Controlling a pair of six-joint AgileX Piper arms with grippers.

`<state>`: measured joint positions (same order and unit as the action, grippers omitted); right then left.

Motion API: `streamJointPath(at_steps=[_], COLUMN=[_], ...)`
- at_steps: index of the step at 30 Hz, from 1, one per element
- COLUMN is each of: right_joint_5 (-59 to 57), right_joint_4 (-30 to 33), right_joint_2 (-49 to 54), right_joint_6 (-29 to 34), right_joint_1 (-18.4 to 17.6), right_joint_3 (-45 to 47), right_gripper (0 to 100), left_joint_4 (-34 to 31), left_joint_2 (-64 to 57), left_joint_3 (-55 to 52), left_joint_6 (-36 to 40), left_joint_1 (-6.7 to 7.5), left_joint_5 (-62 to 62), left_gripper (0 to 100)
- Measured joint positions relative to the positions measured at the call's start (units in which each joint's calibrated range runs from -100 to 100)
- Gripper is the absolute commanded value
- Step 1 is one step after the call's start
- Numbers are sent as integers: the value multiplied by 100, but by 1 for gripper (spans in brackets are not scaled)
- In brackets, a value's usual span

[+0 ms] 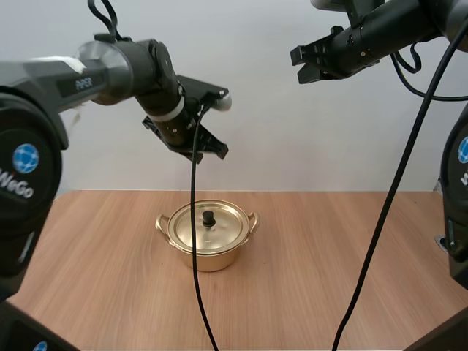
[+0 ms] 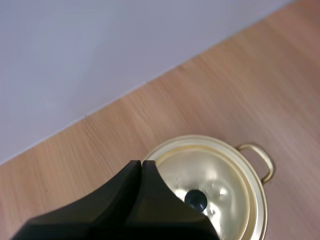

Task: Open the pot, put the car inside, and close it

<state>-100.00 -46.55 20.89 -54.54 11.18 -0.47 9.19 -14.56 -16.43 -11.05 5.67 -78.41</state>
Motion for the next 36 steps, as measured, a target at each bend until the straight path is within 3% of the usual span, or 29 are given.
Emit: streamJointPath(at_steps=[7,15,20,26,30,36], right_joint_5=[36,1721,2830,2938,2914,2753], right_joint_4=[-304,709,1287,1204,919,342], right_joint_2=[356,1660,2518,3387,3784,4526], right_joint_6=[221,921,1407,1625,1664,1470], right_joint_1=[-66,-444,-520,-520,-418,5], right_joint_3=[0,0,0,138,418,1263], right_gripper=[0,0,0,0,0,0], left_joint_4=[250,730,87,-919,-1273,-1132], left_joint_2=[-1264,-2671,-3650,-4651,-5039,-5436], left_joint_3=[678,800,800,736,507,-165], left_joint_6=[164,890,1650,2523,2889,2918], left_joint_1=[0,0,0,-8,-180,-521], left_joint_5=[-87,251,739,965,844,1077], left_gripper=[0,0,0,0,0,0])
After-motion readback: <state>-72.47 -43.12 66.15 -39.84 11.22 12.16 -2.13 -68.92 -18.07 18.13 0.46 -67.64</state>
